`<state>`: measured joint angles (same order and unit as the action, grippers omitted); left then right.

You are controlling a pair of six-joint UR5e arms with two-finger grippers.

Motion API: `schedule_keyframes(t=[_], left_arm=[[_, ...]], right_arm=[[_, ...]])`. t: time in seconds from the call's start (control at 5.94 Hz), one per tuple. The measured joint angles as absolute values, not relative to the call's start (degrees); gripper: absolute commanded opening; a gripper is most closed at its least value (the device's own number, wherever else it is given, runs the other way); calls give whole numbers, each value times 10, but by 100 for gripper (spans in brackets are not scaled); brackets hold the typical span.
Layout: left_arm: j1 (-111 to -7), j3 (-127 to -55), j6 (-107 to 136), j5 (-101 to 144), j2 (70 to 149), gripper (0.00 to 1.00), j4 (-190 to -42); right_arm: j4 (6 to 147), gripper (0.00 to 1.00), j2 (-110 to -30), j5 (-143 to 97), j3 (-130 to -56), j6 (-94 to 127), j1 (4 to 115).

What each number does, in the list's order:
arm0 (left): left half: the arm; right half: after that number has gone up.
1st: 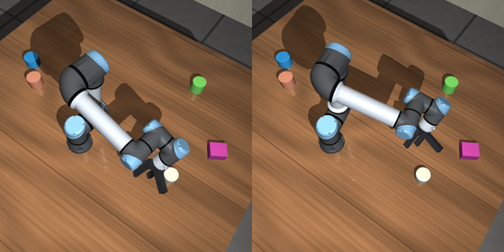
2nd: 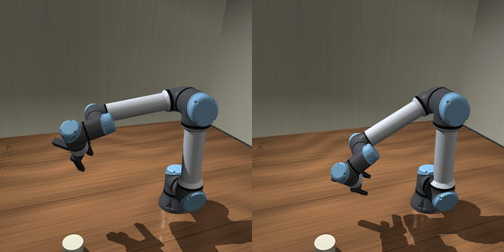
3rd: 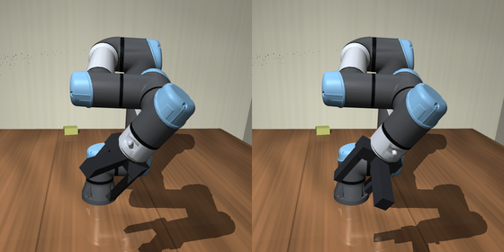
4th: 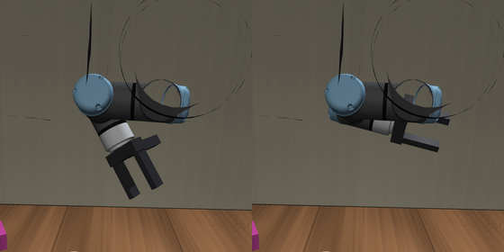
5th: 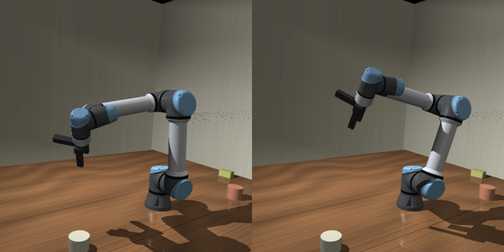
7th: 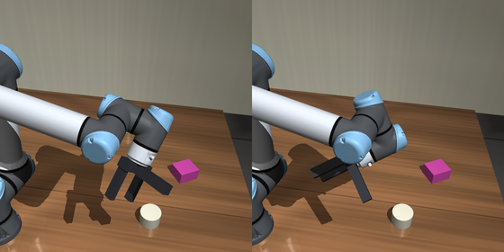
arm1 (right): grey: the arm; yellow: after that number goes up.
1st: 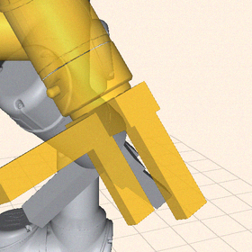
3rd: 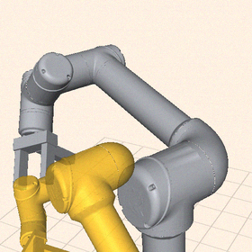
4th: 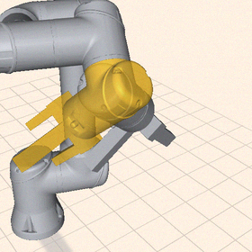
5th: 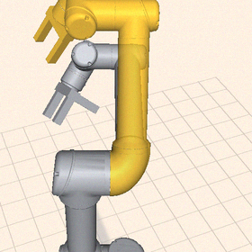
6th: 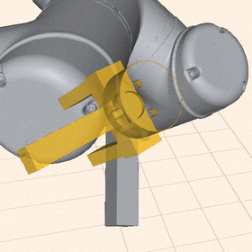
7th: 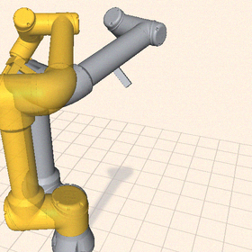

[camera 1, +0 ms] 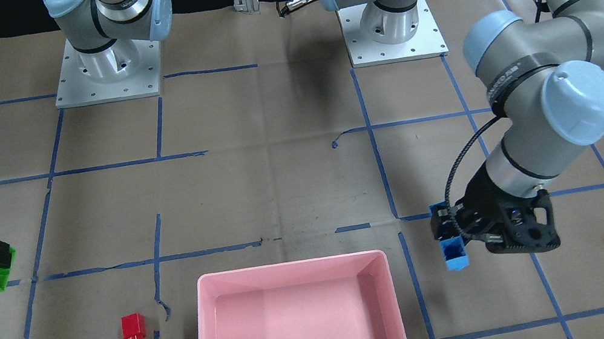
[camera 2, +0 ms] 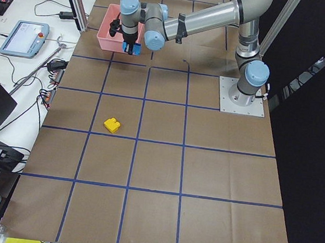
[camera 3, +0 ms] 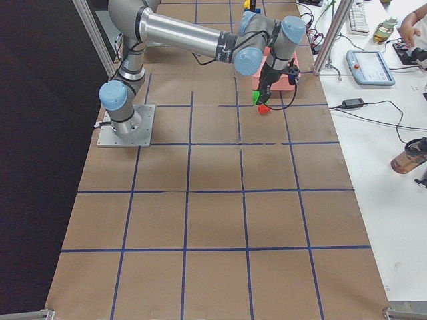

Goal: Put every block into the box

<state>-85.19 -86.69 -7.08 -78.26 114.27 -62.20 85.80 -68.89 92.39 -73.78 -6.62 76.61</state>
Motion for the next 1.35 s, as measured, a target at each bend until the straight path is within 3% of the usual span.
schedule_keyframes(t=[0.17,0.34,0.5,1.01,1.35], left_arm=[[-889,-845,-9,-755,1172,0,-561],[-919,-840,34,-742,1198,78,-492],[-936,-841,61,-740,1218,100,-448],[-937,-844,70,-747,1207,100,-456],[-869,-851,-34,-788,1171,100,-528]], right_arm=[[858,38,-692,923,-737,-25,794],[858,38,-693,923,-737,1,814],[858,38,-693,923,-737,9,822],[859,38,-694,916,-736,19,831],[863,38,-689,884,-720,88,871]])
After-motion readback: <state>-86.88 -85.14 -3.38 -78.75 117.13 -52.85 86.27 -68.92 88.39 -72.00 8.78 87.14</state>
